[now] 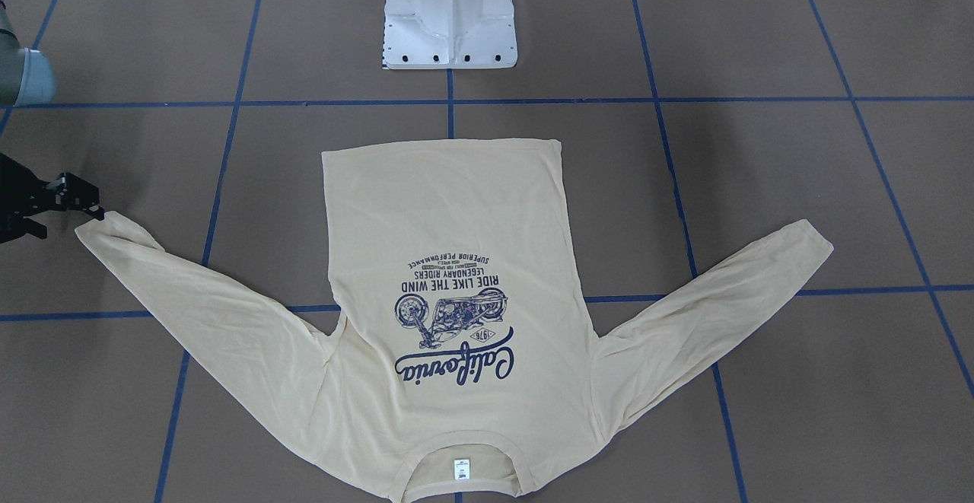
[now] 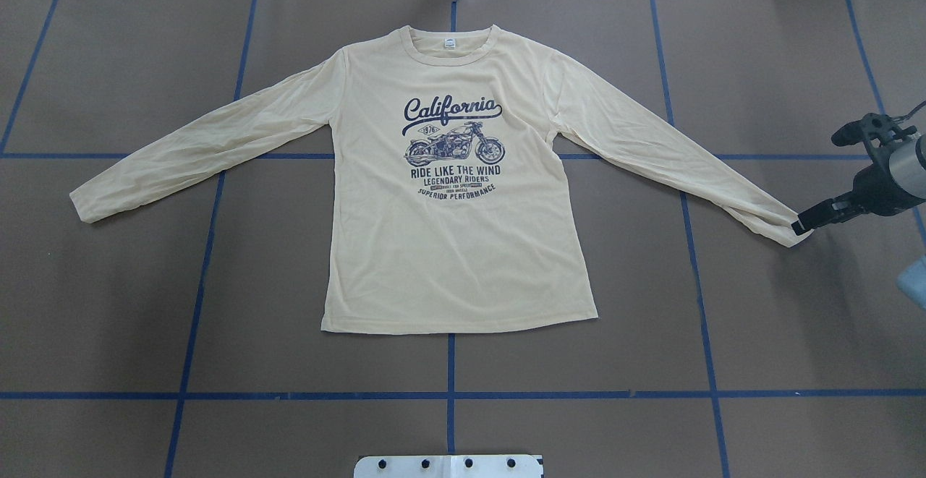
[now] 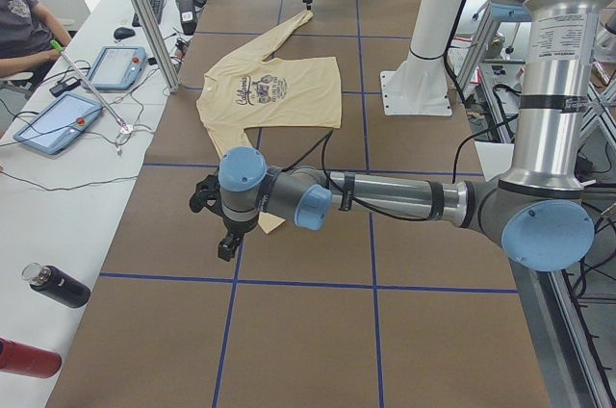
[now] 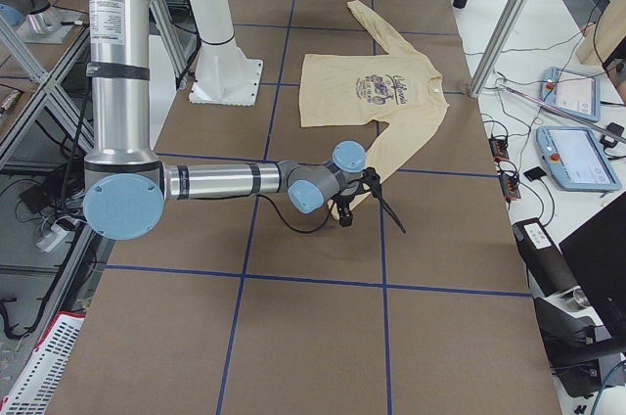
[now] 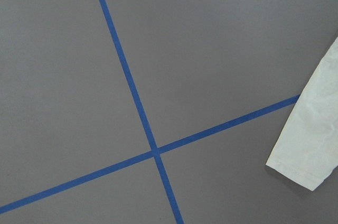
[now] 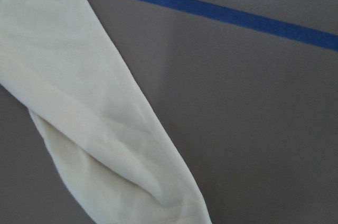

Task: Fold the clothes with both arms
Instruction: 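Reach the right gripper to the cuff of the sleeve nearest it and grasp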

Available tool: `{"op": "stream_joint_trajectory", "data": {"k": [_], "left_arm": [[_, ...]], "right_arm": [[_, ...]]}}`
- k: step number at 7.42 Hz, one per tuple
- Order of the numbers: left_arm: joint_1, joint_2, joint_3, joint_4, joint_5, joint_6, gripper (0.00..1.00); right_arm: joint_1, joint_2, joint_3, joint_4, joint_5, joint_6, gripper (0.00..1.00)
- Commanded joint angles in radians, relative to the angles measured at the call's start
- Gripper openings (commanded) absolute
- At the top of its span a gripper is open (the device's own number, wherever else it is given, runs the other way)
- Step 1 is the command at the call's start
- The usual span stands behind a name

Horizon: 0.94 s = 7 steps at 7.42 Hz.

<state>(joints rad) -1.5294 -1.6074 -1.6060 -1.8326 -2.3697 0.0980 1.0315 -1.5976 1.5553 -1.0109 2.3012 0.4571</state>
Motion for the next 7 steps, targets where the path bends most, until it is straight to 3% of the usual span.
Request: {"op": "stream_joint_trajectory", "data": {"k": [1,5,7], "left_arm": [[0.0,-0.002,0.0,0.0,0.0,0.0,1.0],[0.0,-0.002,0.0,0.0,0.0,0.0,1.0],[0.0,-0.002,0.0,0.0,0.0,0.0,1.0]], "right_arm": [[-0.007,0.001,-0.008,-0.001,0.003,-0.003,0.92],[-0.031,0.008,-0.044,-0.002,0.001,-0.003,0.83],[-0.031,0.008,-0.041,-0.002,0.011,-0.003,0.61]]}}
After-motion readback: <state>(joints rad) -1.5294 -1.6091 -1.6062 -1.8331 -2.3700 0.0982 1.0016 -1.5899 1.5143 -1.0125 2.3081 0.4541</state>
